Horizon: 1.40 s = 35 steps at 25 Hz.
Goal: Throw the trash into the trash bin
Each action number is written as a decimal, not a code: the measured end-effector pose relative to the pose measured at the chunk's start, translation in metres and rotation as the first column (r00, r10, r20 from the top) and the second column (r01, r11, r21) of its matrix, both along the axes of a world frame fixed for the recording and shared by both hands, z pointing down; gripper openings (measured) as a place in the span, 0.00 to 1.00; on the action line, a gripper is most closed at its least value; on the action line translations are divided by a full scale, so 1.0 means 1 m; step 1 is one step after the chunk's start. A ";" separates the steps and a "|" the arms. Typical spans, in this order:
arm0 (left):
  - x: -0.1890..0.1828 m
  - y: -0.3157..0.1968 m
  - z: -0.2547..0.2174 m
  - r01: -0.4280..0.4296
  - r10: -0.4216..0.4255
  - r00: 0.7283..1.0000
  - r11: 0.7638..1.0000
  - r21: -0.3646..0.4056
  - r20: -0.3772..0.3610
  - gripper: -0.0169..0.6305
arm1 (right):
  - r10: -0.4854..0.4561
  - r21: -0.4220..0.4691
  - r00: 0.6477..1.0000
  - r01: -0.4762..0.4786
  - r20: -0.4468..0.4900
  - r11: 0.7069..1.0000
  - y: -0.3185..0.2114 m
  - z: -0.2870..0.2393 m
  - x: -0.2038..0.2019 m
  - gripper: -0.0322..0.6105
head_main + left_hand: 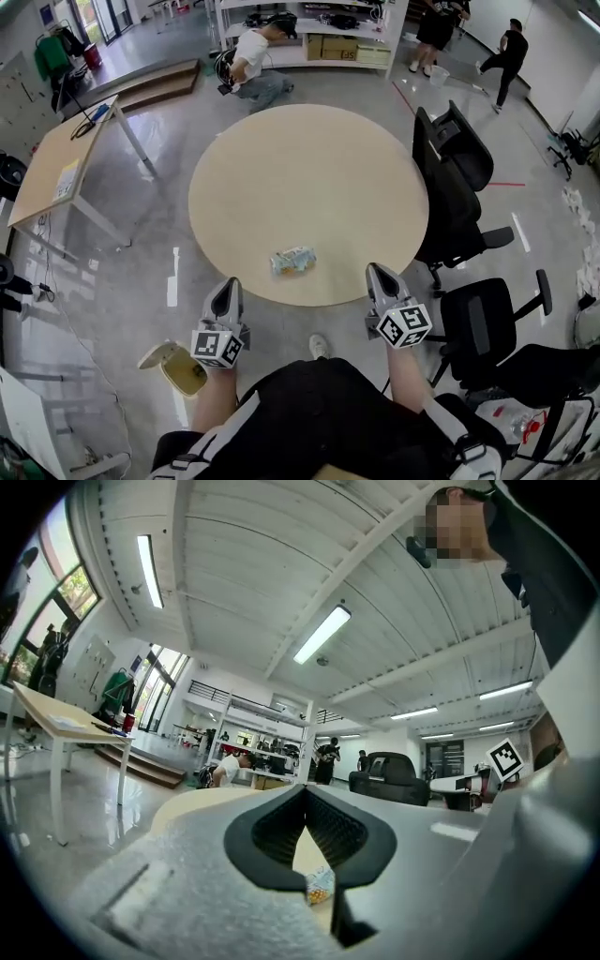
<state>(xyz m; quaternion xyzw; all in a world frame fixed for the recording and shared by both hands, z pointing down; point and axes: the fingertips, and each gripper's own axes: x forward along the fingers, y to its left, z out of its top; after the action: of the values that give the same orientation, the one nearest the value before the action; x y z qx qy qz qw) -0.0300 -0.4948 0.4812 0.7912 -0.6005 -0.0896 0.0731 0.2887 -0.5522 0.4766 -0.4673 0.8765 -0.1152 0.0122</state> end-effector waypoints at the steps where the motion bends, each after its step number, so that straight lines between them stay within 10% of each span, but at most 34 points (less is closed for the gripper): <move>1: 0.000 -0.002 0.000 0.021 -0.021 1.000 1.000 0.000 0.010 0.03 | -0.013 -0.005 1.000 0.013 0.008 1.000 -0.007 0.002 -0.001 0.06; 11: 0.009 -0.019 -0.005 0.130 -0.130 0.990 0.991 -0.004 0.051 0.03 | -0.253 -0.022 0.966 0.253 -0.046 0.967 -0.069 0.014 -0.027 0.06; 20: 0.001 -0.001 -0.007 0.150 -0.149 0.988 0.988 -0.024 0.044 0.03 | -0.485 -0.041 0.855 0.487 -0.183 0.873 -0.078 0.027 -0.094 0.06; 28: -0.025 0.011 -0.016 0.181 -0.179 0.983 0.983 -0.038 0.038 0.03 | -0.693 -0.185 0.576 0.696 -0.434 0.694 -0.067 0.083 -0.176 0.27; 35: -0.047 0.030 -0.009 0.229 -0.228 0.973 0.971 -0.070 0.028 0.03 | -0.796 -0.461 0.219 0.716 -0.564 0.524 -0.056 0.173 -0.208 0.60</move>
<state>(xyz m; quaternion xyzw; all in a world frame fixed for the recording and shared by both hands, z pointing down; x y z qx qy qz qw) -0.0775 -0.4649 0.4721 0.7145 -0.6912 -0.0679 0.0851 0.0804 -0.6087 0.6497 0.0153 0.9086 0.0435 -0.4151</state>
